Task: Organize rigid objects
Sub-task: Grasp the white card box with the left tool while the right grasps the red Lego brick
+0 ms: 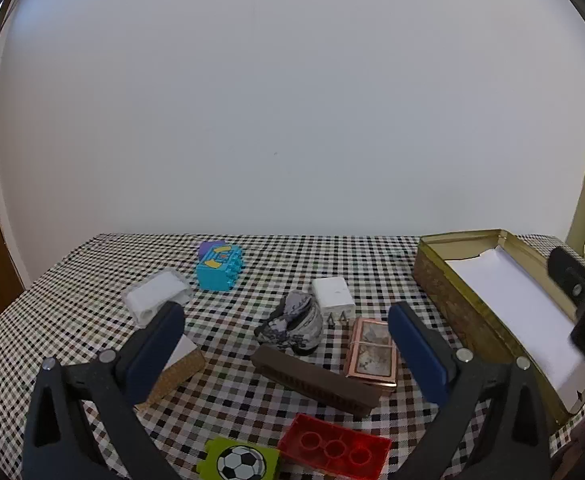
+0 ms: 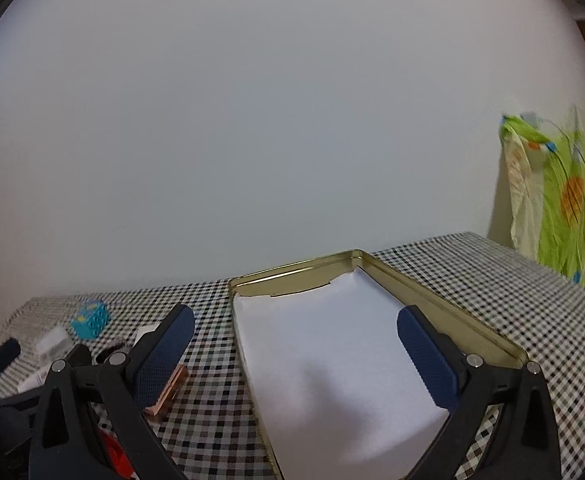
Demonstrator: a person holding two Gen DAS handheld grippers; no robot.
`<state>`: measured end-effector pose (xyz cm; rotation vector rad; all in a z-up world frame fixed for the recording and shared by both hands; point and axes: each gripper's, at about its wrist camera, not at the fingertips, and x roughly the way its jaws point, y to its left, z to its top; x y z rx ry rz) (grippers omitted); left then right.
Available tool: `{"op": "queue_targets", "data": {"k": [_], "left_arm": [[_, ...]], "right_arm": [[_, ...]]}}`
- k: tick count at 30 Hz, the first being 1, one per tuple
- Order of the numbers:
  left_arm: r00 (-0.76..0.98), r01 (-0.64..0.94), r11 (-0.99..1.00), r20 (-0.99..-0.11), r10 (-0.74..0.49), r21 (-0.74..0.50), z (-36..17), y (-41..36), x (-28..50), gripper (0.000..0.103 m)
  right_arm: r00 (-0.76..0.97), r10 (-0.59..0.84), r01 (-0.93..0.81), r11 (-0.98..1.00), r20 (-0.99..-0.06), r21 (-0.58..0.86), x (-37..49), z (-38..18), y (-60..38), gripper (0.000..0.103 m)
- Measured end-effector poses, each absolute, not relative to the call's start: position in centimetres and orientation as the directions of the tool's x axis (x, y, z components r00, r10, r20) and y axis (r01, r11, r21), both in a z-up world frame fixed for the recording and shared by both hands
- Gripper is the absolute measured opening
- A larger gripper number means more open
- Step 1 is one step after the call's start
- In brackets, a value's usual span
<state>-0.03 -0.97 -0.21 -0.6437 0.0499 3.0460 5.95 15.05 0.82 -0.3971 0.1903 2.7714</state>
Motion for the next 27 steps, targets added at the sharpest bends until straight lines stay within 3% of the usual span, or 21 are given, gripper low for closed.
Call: {"op": "queue_targets", "data": {"k": [8,19,22,24,27], "left_arm": [[-0.896,-0.013,-0.999,-0.444,-0.008,0.044,-0.3,-2.8,-0.7,0.103],[-0.846,0.172,-0.984,-0.504,-0.175,0.053,-1.1,-11.6,-1.2,0.103],[-0.819,0.201,-0.979,-0.546,-0.179,0.019,-1.7,-13.7,-1.5,0.102],[-0.796,0.234,-0.972,-0.575,-0.189,-0.005,-2.0,-14.6,-1.8,0.101],[-0.770,0.222,-0.973,-0.623,-0.137,-0.060,-2.7,-15.0,-2.3,0.098]], "right_arm": [[-0.918,0.253,-0.272,-0.962,-0.305,0.020,5.6,0.7,13.4,0.102],[-0.916,0.093,-0.116,-0.993,-0.391,0.036,3.7,-0.3,11.7,0.101],[-0.906,0.031,-0.055,-0.997,-0.423,0.045,3.2,-0.7,11.0,0.084],[-0.888,0.000,-0.021,-0.999,-0.460,0.039,2.7,-1.1,10.5,0.059],[-0.847,-0.086,0.053,-0.996,-0.525,0.078,1.9,-2.1,9.9,0.055]]}}
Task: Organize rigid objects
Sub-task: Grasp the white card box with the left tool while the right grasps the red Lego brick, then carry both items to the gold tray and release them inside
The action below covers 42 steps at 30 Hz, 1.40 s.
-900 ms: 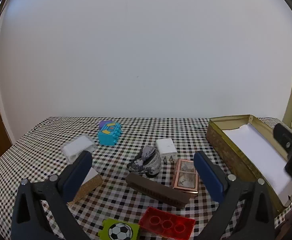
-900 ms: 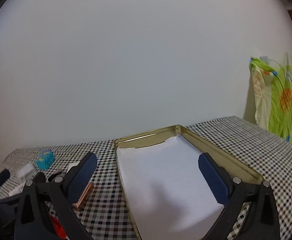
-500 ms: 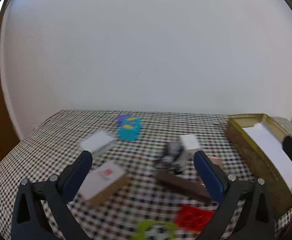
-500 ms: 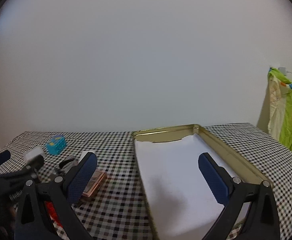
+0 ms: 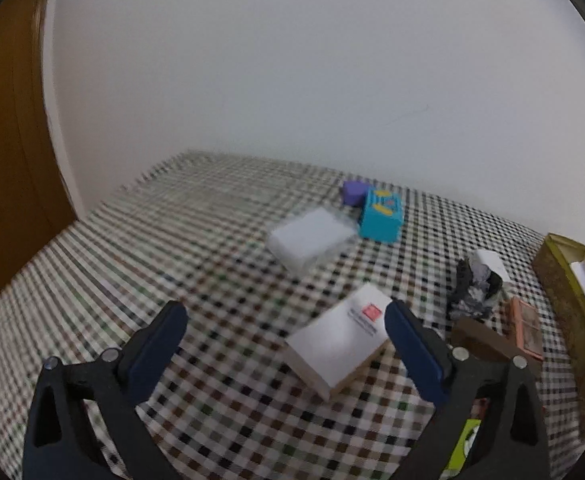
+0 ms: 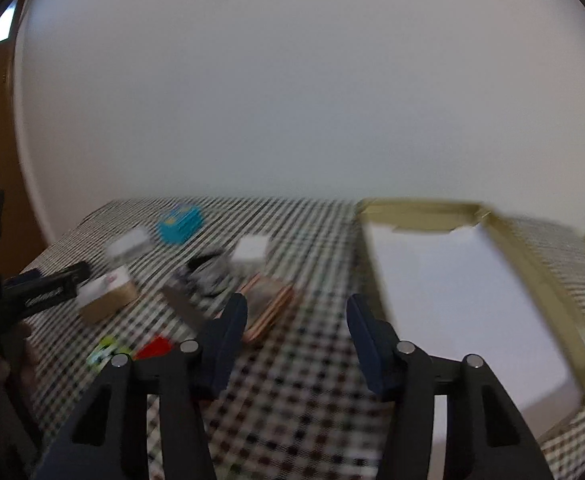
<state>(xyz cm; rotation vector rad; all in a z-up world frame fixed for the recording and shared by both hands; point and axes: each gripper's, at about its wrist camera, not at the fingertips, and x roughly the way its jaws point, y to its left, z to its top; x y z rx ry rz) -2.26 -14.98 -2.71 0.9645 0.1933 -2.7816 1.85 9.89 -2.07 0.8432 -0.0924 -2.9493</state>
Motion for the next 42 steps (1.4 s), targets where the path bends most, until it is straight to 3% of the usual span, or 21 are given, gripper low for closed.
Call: {"op": "queue_targets", "data": {"k": [3,12,15,20,26,29,34,37,40,42], "left_arm": [[-0.756,0.180,-0.982,-0.646,-0.104,-0.052,-3.1,-14.3,-2.4,0.098],[-0.666,0.113,-0.993,-0.745,-0.042,-0.045,-5.0,-13.6,-5.2,0.098],[-0.614,0.127,-0.990,-0.788,-0.036,-0.054,-6.0,-14.0,-6.1,0.080],[-0.607,0.144,-0.989,-0.792,-0.062,-0.034,-6.3,-13.8,-6.7,0.079],[-0.615,0.127,-0.991,-0.787,-0.051,-0.035,-5.9,-13.7,-6.6,0.064],[-0.626,0.121,-0.992,-0.779,-0.041,-0.045,-5.7,-13.9,-5.9,0.044],[-0.634,0.130,-0.988,-0.773,-0.021,-0.079,-5.3,-14.0,-5.0,0.041],[-0.643,0.129,-0.984,-0.766,0.010,-0.121,-5.2,-14.4,-4.4,0.041],[-0.660,0.119,-0.977,-0.749,0.055,-0.176,-5.0,-14.4,-4.0,0.041],[-0.672,0.112,-0.977,-0.738,0.060,-0.181,-4.7,-14.1,-3.8,0.041]], "right_arm": [[-0.810,-0.178,0.138,-0.984,-0.559,0.114,1.5,-2.6,8.9,0.055],[-0.699,-0.278,0.256,-0.958,-0.659,0.132,1.0,-4.3,6.6,0.055],[-0.665,-0.299,0.273,-0.950,-0.685,0.150,0.5,-4.9,6.4,0.055],[-0.640,-0.319,0.311,-0.940,-0.699,0.144,0.0,-5.0,5.8,0.055],[-0.613,-0.358,0.363,-0.919,-0.704,0.152,0.0,-5.3,5.1,0.055],[-0.591,-0.370,0.390,-0.909,-0.717,0.149,0.0,-5.6,4.7,0.055],[-0.579,-0.380,0.406,-0.902,-0.721,0.150,-0.2,-5.7,4.5,0.055],[-0.571,-0.398,0.421,-0.893,-0.718,0.160,-0.2,-5.8,4.3,0.044],[-0.525,-0.433,0.433,-0.877,-0.733,0.208,-0.2,-6.4,4.3,0.027],[-0.522,-0.433,0.427,-0.879,-0.735,0.214,-0.2,-6.4,4.5,0.025]]}}
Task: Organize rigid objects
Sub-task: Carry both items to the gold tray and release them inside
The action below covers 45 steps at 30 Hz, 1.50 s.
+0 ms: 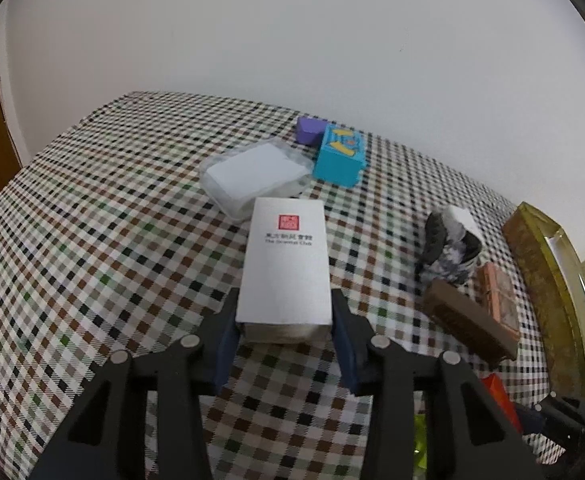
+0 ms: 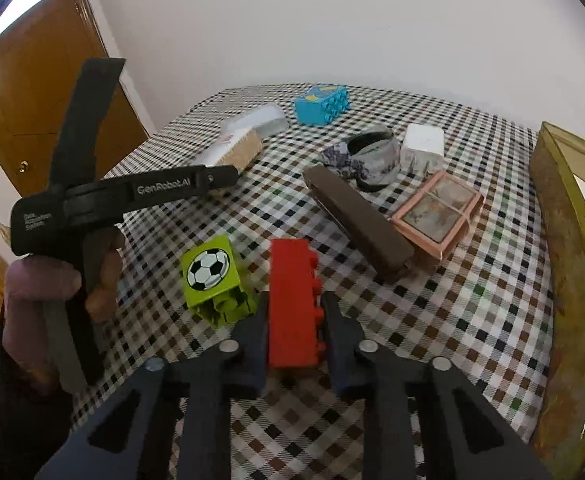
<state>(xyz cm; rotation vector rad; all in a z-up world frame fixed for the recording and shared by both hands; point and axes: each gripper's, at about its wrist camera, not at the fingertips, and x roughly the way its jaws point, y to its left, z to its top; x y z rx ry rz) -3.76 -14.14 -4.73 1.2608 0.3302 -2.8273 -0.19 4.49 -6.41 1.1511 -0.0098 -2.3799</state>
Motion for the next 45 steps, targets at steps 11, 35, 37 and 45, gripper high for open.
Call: {"op": "queue_targets", "data": {"k": [11,35,37,45], "left_arm": [[-0.826,0.026,-0.979,-0.556,0.092,-0.200,-1.8,-13.0,-1.7,0.041],[-0.777,-0.384,-0.908,-0.474,0.414,-0.165,1.1,9.2,-0.3,0.041],[-0.753,-0.395,-0.905,-0.508,0.418,-0.160,0.7,11.1,-0.7,0.041],[-0.719,-0.422,-0.900,-0.563,0.406,-0.110,-0.7,14.2,-0.5,0.041]], "right_arm": [[-0.698,-0.498,0.350,-0.864,-0.515,0.360,1.4,-2.3,10.1,0.025],[-0.846,0.013,-0.162,-0.959,-0.533,0.234,3.1,-2.2,30.6,0.025],[-0.827,0.035,-0.171,-0.967,-0.561,0.191,2.4,-2.6,30.1,0.025],[-0.789,0.072,-0.195,-0.971,-0.611,0.137,-0.1,-5.1,30.7,0.025]]}}
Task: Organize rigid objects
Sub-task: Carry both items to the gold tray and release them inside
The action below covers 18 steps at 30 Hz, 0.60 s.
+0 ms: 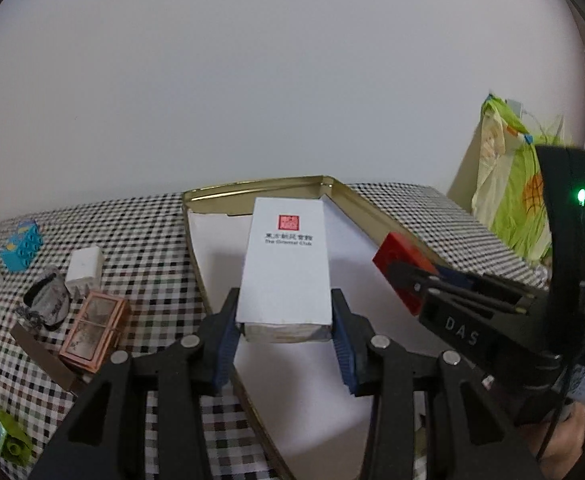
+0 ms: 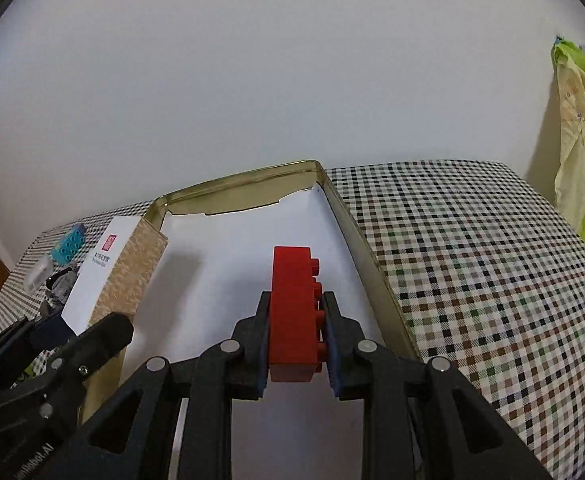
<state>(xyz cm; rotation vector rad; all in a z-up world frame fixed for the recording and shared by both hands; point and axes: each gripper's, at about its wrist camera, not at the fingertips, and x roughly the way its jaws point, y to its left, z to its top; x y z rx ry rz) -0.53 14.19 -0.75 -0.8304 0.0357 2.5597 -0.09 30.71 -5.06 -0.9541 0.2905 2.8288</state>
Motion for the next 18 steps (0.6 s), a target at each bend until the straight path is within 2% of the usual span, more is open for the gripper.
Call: {"op": "queue_targets", "data": {"k": [8,10,11,13,14,15,16,18], "left_arm": [[-0.693,-0.432,-0.898,-0.605,0.393,-0.088,-1.4,14.5,-0.8,0.041],[-0.688,-0.444,-0.892,-0.606,0.399,-0.084,-1.3,14.7,-0.7,0.042],[-0.684,-0.450,-0.889,-0.610,0.400,-0.078,-1.4,14.9,-0.6,0.042],[-0.676,-0.467,-0.882,-0.617,0.403,-0.064,-1.5,15.2,-0.2,0.047],[-0.677,-0.473,-0.879,-0.614,0.406,-0.059,-1.5,15.3,0.1,0.057],[-0.684,-0.478,-0.877,-0.605,0.409,-0.053,-1.4,15.3,0.5,0.069],[-0.698,-0.477,-0.878,-0.589,0.407,-0.042,-1.2,15.3,0.9,0.075],[-0.731,-0.456,-0.890,-0.561,0.389,-0.023,-0.8,15.1,1.3,0.096]], "right_arm": [[-0.790,0.108,-0.230,-0.965,-0.603,0.129,0.0,-5.2,30.7,0.026],[-0.794,0.097,-0.239,-0.957,-0.600,0.161,0.7,-4.8,31.2,0.036],[-0.798,0.091,-0.244,-0.952,-0.595,0.182,0.9,-4.7,31.4,0.053],[-0.830,0.055,-0.226,-0.943,-0.556,0.244,1.8,-4.1,31.7,0.065],[-0.842,0.067,-0.234,-0.939,-0.535,0.251,2.4,-3.7,31.7,0.074],[-0.862,0.094,-0.246,-0.937,-0.498,0.249,3.0,-3.2,31.8,0.077],[-0.870,0.114,-0.257,-0.935,-0.479,0.243,3.4,-2.8,31.7,0.080],[-0.885,0.144,-0.274,-0.930,-0.442,0.245,4.0,-2.2,32.0,0.083]]}}
